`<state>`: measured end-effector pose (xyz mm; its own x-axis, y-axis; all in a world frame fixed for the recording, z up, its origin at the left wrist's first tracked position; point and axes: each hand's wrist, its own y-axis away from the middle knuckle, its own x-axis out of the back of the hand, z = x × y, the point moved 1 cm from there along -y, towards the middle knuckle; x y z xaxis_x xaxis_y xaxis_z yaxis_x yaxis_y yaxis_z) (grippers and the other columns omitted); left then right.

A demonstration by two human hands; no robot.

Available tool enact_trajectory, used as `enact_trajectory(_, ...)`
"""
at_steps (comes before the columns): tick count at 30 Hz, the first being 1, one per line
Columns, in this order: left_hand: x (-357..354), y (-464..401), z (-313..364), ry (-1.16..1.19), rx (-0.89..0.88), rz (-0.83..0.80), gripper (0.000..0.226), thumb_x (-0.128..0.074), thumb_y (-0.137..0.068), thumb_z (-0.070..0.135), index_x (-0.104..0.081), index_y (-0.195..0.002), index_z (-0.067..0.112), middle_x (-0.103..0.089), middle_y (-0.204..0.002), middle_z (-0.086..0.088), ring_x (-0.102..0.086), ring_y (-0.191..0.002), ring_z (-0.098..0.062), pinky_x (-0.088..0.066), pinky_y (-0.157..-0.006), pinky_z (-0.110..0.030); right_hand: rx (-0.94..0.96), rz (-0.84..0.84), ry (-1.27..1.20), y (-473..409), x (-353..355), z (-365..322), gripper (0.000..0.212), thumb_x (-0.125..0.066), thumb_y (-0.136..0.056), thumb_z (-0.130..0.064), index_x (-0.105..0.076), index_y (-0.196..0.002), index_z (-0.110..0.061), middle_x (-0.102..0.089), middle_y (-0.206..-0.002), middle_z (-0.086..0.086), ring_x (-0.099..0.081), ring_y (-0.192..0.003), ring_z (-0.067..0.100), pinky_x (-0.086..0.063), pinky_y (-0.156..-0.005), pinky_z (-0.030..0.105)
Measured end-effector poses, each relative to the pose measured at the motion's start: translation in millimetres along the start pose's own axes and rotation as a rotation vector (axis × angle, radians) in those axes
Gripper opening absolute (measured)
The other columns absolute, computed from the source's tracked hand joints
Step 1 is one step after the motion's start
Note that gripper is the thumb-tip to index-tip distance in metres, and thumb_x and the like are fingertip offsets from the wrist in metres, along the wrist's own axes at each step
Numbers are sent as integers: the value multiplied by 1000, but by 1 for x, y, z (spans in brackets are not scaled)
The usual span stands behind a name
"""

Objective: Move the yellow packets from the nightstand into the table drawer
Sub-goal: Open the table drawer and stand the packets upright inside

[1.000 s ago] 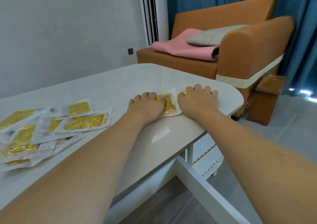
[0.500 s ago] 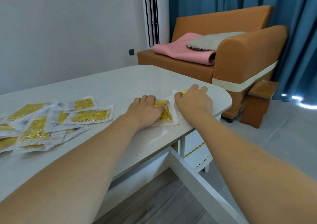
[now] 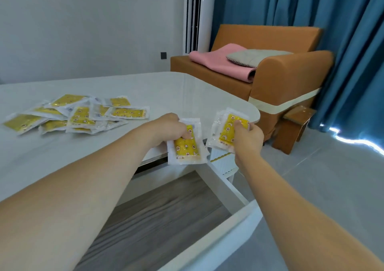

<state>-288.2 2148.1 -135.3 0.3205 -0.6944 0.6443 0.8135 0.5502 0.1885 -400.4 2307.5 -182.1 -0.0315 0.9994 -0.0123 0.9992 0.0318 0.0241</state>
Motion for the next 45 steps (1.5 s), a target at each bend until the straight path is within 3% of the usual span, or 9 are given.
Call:
enact_trajectory(3, -6, 33, -6, 7, -119, 77, 37, -76, -81, 21, -54, -111, 15, -60, -102, -3, -58, -81, -16, -45, -59, -28, -202, -108, -205, 9, 11, 5, 14, -71, -89, -23, -64, -90, -11, -72, -87, 6, -70, -75, 18, -61, -73, 39)
enact_trajectory(6, -23, 65, -18, 65, -148, 51, 26, -76, -81, 20, -58, -100, 17, -65, -98, -2, -64, -85, -16, -53, -73, -33, -375, -201, -315, 12, 18, 11, 39, -79, -81, -30, -64, -109, -8, -75, -96, 7, -73, -85, 25, -60, -76, 47)
enact_trajectory(12, -75, 68, -62, 163, 141, -153, 15, -77, -79, 8, -68, -91, 10, -75, -90, -10, -72, -83, -24, -59, -82, -39, -440, -367, -339, 27, 20, 19, 30, -65, -93, -22, -62, -120, -10, -74, -100, 9, -72, -84, 25, -61, -57, 46)
enact_trajectory(16, -106, 48, -82, 324, 345, -195, 21, -74, -80, 1, -68, -100, 6, -75, -94, -16, -71, -92, -34, -55, -91, -50, -433, -358, -366, 29, 24, 22, 28, -57, -98, -21, -59, -123, -8, -73, -104, 10, -72, -84, 24, -61, -65, 46)
enact_trajectory(24, -150, 23, -75, 289, 248, -232, 42, -72, -83, 5, -58, -122, 9, -67, -112, -13, -67, -100, -30, -56, -90, -45, -73, -109, 159, 30, 32, 30, 24, -56, -95, -34, -52, -111, -18, -65, -108, 4, -67, -95, 27, -56, -85, 50)
enact_trajectory(28, -159, 23, -83, 23, 113, -154, 13, -72, -84, 18, -66, -92, 10, -67, -98, -9, -65, -92, -25, -55, -76, -34, 142, -65, 409, 41, 33, 26, 32, -49, -99, -35, -45, -124, -15, -59, -116, 5, -60, -103, 26, -51, -88, 46)
enact_trajectory(32, -160, 25, -90, -114, 29, -119, 31, -70, -86, 25, -51, -62, 19, -55, -72, 0, -54, -66, -14, -33, -49, -24, 222, -115, 545, 52, 28, 24, 32, -47, -101, -33, -42, -124, -12, -58, -110, 5, -60, -100, 28, -51, -85, 47)
enact_trajectory(38, -147, 21, -92, 33, 67, -88, 9, -59, -92, 18, -68, -91, 16, -68, -90, -4, -65, -85, -22, -52, -72, -30, 262, -149, 635, 60, 23, 23, 30, -47, -101, -34, -41, -121, -13, -59, -113, 6, -61, -101, 29, -52, -86, 51)
enact_trajectory(45, -119, 26, -99, 248, 259, 28, 19, -59, -93, 11, -67, -110, 15, -70, -97, -10, -68, -84, -25, -55, -67, -29, 251, -219, 619, 59, 20, 25, 24, -48, -101, -32, -40, -117, -15, -49, -91, -8, -54, -84, 16, -50, -68, 34)
